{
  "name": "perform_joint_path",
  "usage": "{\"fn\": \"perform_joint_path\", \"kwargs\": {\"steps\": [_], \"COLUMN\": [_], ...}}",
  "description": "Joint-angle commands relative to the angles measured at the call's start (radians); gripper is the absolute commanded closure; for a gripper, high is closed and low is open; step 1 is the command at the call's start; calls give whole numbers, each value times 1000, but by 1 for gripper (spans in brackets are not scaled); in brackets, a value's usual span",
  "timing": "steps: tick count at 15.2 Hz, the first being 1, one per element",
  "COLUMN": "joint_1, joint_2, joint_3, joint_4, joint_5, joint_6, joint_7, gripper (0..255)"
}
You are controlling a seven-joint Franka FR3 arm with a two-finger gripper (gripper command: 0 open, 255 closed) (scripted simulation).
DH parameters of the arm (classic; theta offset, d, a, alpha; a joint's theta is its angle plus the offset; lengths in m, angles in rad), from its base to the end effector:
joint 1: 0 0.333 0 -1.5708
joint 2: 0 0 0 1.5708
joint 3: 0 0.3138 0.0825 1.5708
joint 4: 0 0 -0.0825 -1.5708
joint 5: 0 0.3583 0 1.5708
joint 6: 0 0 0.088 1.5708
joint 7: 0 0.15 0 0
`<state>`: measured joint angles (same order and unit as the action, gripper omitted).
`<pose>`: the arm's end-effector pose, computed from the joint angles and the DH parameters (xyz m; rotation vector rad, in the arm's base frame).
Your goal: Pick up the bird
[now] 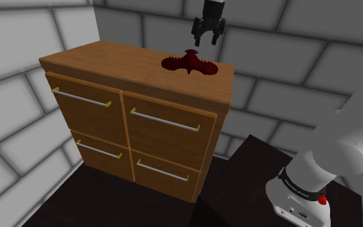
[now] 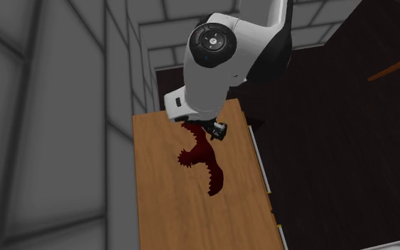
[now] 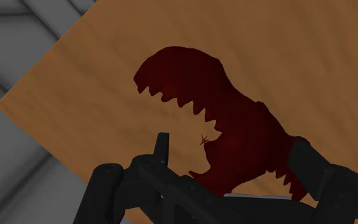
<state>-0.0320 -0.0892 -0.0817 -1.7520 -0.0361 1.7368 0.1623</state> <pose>0.5135 -0.0650 0.5589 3.0841 -0.4209 0.1158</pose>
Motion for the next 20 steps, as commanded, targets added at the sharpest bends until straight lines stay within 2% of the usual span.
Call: {"fn": "perform_joint_path", "kwargs": {"steps": [1, 6, 13, 16, 17, 20], "joint_1": [-5, -19, -18, -17, -18, -17], "joint_2": [89, 316, 300, 299, 299, 298], "joint_3": [-6, -16, -15, -15, -15, -15], "joint_4": [91, 368, 250, 241, 241, 240], "joint_5": [5, 23, 21, 21, 21, 21], "joint_6": [-5, -58, 43, 51, 50, 51], "joint_7": [-3, -5, -2, -1, -1, -1], "gripper": [0, 0, 0, 0, 255, 255]}}
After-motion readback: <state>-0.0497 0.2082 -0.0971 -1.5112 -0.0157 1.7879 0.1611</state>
